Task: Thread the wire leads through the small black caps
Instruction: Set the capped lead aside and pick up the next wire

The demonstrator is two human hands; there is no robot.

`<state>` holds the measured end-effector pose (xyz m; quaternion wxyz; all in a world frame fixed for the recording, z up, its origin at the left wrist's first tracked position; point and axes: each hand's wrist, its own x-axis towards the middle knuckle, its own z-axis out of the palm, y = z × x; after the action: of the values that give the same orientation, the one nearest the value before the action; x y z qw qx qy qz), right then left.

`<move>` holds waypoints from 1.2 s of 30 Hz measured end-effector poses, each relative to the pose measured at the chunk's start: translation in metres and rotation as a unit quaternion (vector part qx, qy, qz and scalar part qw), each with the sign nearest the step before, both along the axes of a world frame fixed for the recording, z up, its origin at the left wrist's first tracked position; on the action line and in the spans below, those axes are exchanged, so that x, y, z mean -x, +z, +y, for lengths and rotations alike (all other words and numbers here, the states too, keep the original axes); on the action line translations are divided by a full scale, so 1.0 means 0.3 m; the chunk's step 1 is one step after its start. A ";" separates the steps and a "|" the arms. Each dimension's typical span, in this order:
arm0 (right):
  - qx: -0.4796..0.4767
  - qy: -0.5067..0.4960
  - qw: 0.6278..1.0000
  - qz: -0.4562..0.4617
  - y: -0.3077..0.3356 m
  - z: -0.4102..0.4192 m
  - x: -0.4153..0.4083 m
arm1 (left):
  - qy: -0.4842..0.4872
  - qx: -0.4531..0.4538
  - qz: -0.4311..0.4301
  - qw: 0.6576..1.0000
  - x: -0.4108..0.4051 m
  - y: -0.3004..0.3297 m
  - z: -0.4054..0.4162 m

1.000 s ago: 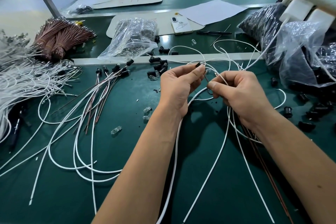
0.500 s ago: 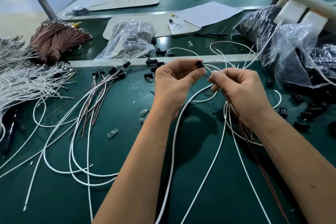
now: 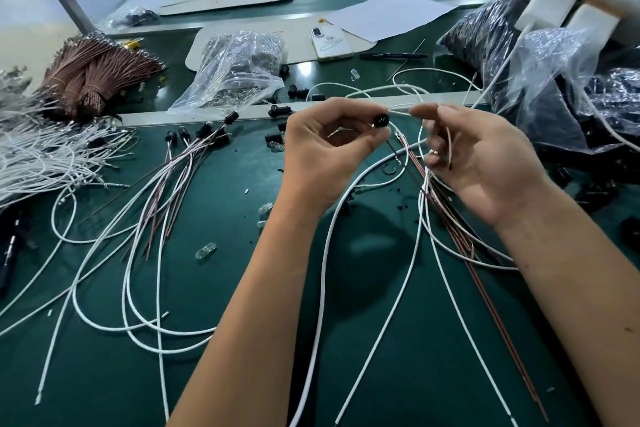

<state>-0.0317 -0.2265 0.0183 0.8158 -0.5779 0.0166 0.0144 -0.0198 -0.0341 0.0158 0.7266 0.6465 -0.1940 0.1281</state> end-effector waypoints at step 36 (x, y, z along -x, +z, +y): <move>0.209 -0.041 0.941 -0.264 -0.016 0.079 0.026 | -0.079 0.145 0.062 0.984 0.005 -0.018 -0.030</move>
<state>-0.0394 -0.2027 0.0135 0.6517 -0.7173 -0.1724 -0.1761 -0.0215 -0.0432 0.0104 0.8311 0.5237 -0.1780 0.0567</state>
